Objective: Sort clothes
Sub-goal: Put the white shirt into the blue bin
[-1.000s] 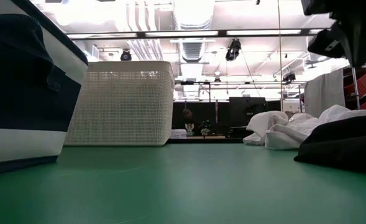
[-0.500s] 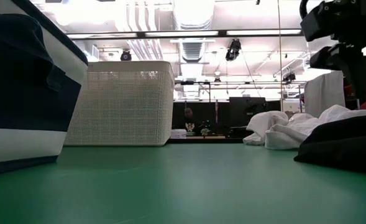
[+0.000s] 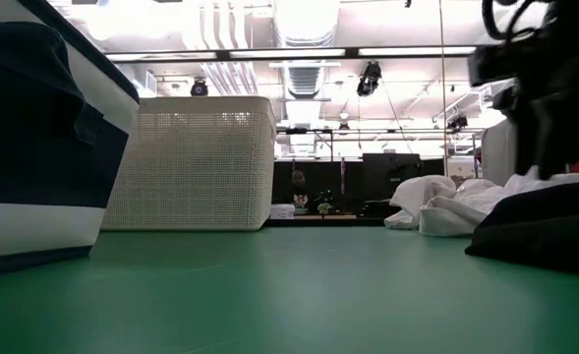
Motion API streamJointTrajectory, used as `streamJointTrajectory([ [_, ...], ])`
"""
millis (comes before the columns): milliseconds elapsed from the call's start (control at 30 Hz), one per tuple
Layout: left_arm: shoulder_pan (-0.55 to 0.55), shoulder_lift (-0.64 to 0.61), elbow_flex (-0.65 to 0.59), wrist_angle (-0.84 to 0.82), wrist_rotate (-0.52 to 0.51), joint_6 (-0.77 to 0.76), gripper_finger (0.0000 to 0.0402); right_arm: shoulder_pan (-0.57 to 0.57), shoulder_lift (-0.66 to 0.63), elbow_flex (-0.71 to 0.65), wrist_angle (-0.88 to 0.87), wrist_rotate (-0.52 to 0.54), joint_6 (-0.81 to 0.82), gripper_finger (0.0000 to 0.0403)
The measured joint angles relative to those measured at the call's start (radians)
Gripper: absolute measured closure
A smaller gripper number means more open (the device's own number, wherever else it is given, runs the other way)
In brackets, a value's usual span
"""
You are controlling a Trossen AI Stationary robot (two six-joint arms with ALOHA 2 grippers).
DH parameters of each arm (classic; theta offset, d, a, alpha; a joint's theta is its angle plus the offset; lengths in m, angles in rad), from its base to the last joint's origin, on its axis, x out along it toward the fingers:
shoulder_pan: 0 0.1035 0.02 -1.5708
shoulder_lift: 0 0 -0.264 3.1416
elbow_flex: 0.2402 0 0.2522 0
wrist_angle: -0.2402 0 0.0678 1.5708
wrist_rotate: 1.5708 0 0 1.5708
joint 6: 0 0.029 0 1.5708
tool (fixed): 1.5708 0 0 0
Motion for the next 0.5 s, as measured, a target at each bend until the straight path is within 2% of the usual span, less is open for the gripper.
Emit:
streamJointTrajectory([
  [167,0.002,0.0,0.0,0.003,-0.045,0.06,0.0078,-0.066,-0.001,-0.004,0.038,0.052,0.072,0.0173],
  [500,0.007,-0.006,0.0,0.001,-0.061,0.147,0.0078,-0.195,-0.001,-0.028,0.146,-0.006,-0.041,0.0169],
])
